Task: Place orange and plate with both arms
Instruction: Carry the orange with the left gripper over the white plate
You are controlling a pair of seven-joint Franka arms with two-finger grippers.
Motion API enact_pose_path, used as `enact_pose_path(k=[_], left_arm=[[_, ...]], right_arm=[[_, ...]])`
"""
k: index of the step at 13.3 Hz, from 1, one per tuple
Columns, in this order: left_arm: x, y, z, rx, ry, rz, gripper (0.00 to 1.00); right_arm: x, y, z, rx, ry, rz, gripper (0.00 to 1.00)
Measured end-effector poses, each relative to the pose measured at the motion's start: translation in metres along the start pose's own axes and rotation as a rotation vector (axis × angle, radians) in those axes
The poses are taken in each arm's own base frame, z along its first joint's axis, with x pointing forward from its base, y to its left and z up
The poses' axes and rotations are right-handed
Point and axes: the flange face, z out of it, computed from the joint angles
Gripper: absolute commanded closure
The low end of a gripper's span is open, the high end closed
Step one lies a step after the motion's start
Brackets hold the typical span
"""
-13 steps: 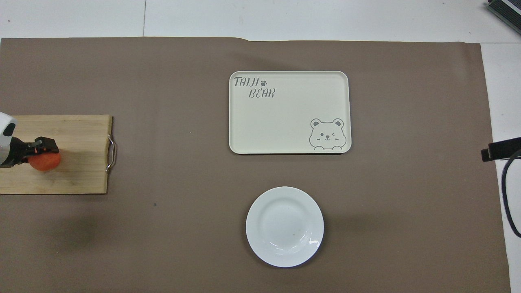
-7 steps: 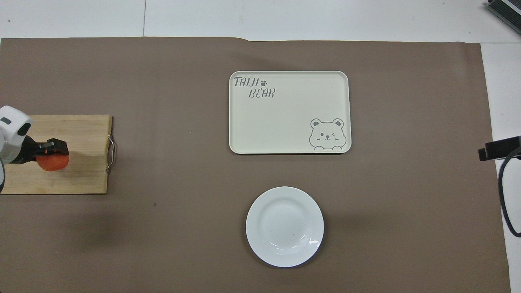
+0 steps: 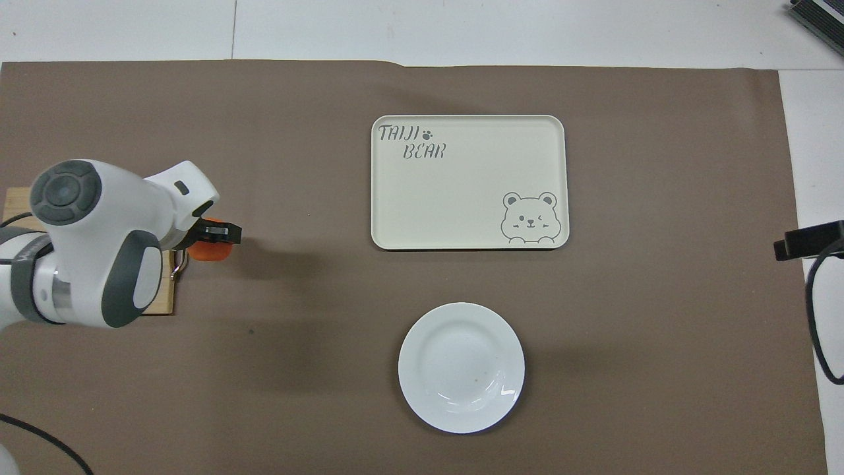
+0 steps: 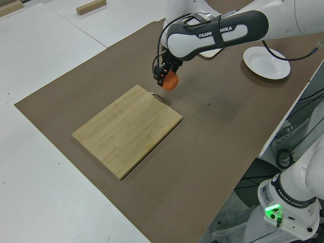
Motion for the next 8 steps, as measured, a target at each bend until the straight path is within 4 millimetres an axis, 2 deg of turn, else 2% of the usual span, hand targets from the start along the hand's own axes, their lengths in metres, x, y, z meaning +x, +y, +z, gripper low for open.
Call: enact_pose_path(k=[2,4,8], left_arm=[[-0.005,0.070,-0.003,-0.007,0.006,0.053,1.00],[-0.019,0.135,-0.009,-0.013,0.008,0.089,1.00],[-0.066,0.247,-0.029,-0.062,0.010,0.125,1.00]], right_arm=[[0.000,-0.003,0.000,0.000,0.001,-0.006,0.00],[0.001,-0.005,0.000,0.000,0.002,-0.009,0.00],[0.001,-0.006,0.000,-0.001,0.002,-0.011,0.00]])
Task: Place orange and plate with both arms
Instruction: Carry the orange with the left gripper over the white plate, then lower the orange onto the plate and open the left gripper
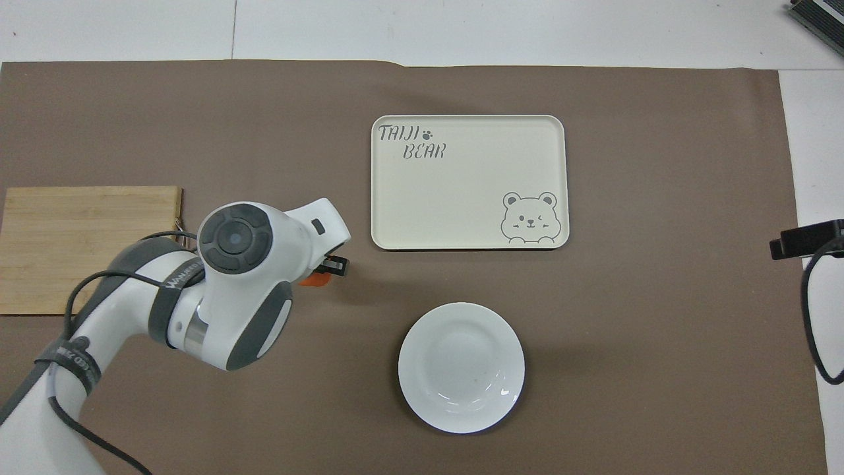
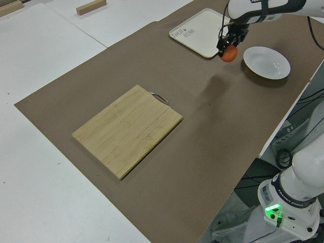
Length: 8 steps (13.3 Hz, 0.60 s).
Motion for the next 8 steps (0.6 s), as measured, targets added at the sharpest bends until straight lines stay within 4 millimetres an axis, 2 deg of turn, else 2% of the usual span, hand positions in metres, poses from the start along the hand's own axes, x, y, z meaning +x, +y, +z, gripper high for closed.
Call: enact_pose_path(k=[3,5,8], left_arm=[[-0.031,0.067,0.003,-0.017,-0.015,0.041,1.00],[-0.046,0.095,0.004,-0.042,-0.026,0.059,1.00],[-0.057,0.120,0.017,-0.069,-0.024,0.086,1.00]], right_arm=[[0.000,0.000,0.000,0.000,0.000,0.001,0.00],[0.000,0.000,0.000,0.000,0.000,0.000,0.00],[0.000,0.000,0.000,0.000,-0.001,0.000,0.00]])
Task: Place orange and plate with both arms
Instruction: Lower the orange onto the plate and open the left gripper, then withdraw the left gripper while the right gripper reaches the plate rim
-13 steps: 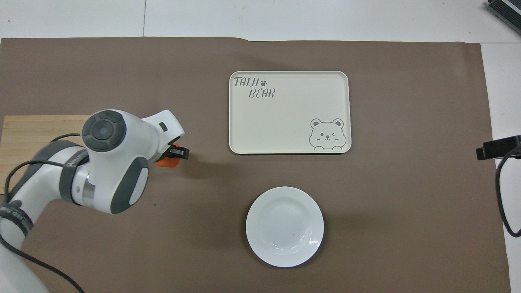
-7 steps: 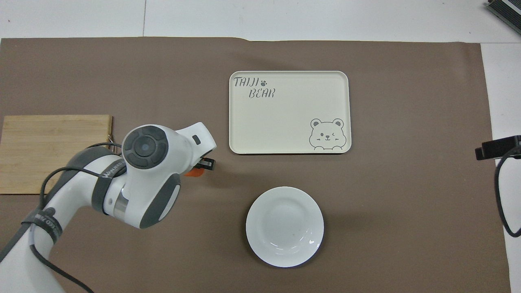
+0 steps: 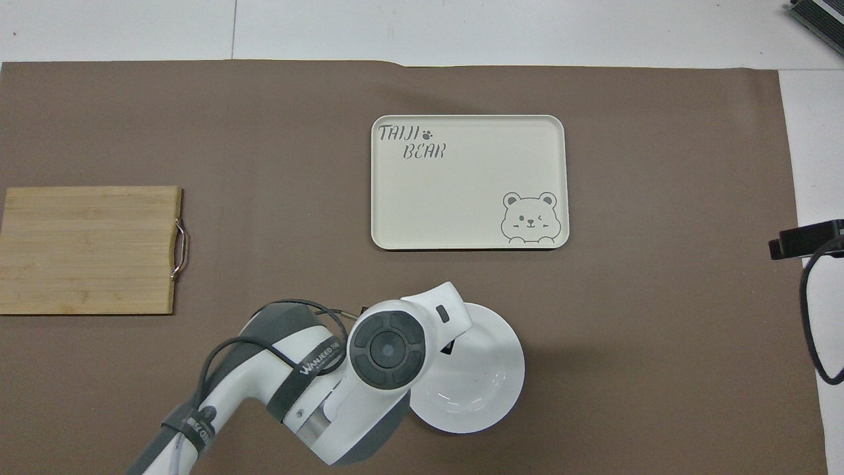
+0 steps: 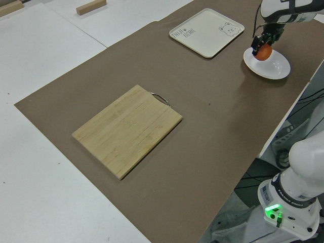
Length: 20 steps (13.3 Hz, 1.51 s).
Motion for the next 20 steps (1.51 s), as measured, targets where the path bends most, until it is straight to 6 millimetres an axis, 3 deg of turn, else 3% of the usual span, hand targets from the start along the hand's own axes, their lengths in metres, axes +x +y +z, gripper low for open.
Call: enact_pose_path(k=[1,2,3,4,5,10,15,17,20], left_arm=[[-0.001,0.007,0.009,-0.007,0.002,0.005,1.00],[-0.004,0.017,0.020,-0.016,0.006,0.001,0.86],[-0.006,0.024,0.032,-0.019,0.009,-0.015,0.57],[-0.007,0.029,0.041,-0.020,0.008,-0.032,0.13],[-0.006,0.030,0.046,-0.023,0.006,-0.056,0.00],[-0.001,0.028,0.038,-0.070,-0.005,-0.140,0.00],[0.010,-0.005,-0.014,-0.070,-0.017,-0.199,0.00],[0.017,-0.036,-0.035,-0.060,-0.032,-0.205,0.00],[0.036,-0.115,-0.058,-0.054,-0.039,-0.177,0.00]], right_arm=[[0.000,0.000,0.000,0.000,0.000,0.001,0.00],[0.000,0.000,0.000,0.000,0.000,0.001,0.00],[0.000,0.000,0.000,0.000,0.000,0.001,0.00],[0.000,0.000,0.000,0.000,0.000,0.001,0.00],[0.000,0.000,0.000,0.000,0.000,0.001,0.00],[0.000,0.000,0.000,0.000,0.000,0.001,0.00],[0.000,0.000,0.003,0.008,-0.006,0.000,0.00],[0.000,-0.003,0.009,0.043,-0.017,-0.001,0.00],[-0.002,-0.013,0.031,0.122,-0.053,-0.009,0.00]])
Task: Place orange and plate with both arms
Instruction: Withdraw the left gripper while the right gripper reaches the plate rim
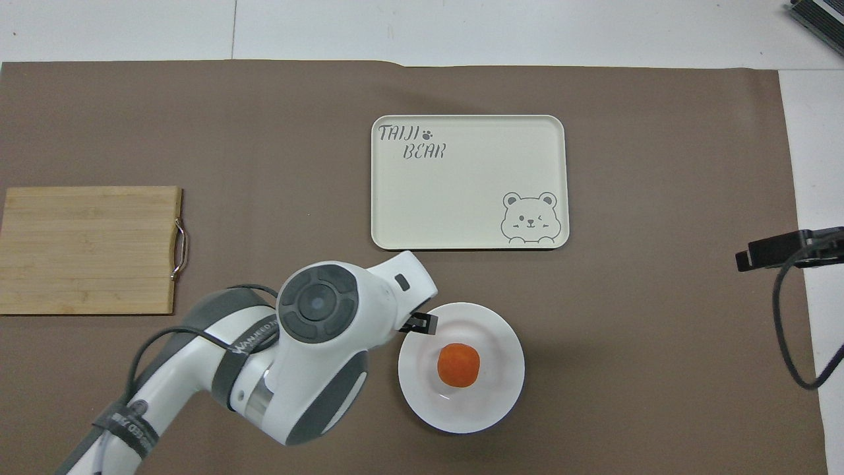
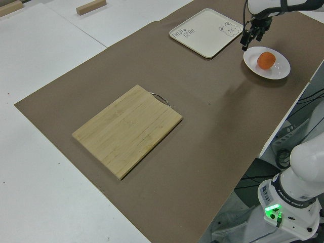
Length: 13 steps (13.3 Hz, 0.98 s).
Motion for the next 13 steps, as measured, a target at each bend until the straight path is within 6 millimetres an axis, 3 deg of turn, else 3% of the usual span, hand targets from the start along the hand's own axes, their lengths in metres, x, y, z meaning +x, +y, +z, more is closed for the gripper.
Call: enact_pose_path(k=[6,9,13], left_arm=[[0.045,-0.152,-0.034,0.051,0.057,0.027,0.00],[0.053,-0.224,-0.081,0.056,0.113,0.038,0.00],[0.055,-0.277,-0.165,0.059,0.123,-0.002,0.00]], right_arm=[[0.000,-0.024,0.087,0.179,-0.046,-0.084,0.00],[-0.007,-0.044,0.126,0.274,-0.082,-0.100,0.00],[-0.017,-0.055,0.188,0.414,-0.091,-0.079,0.00]])
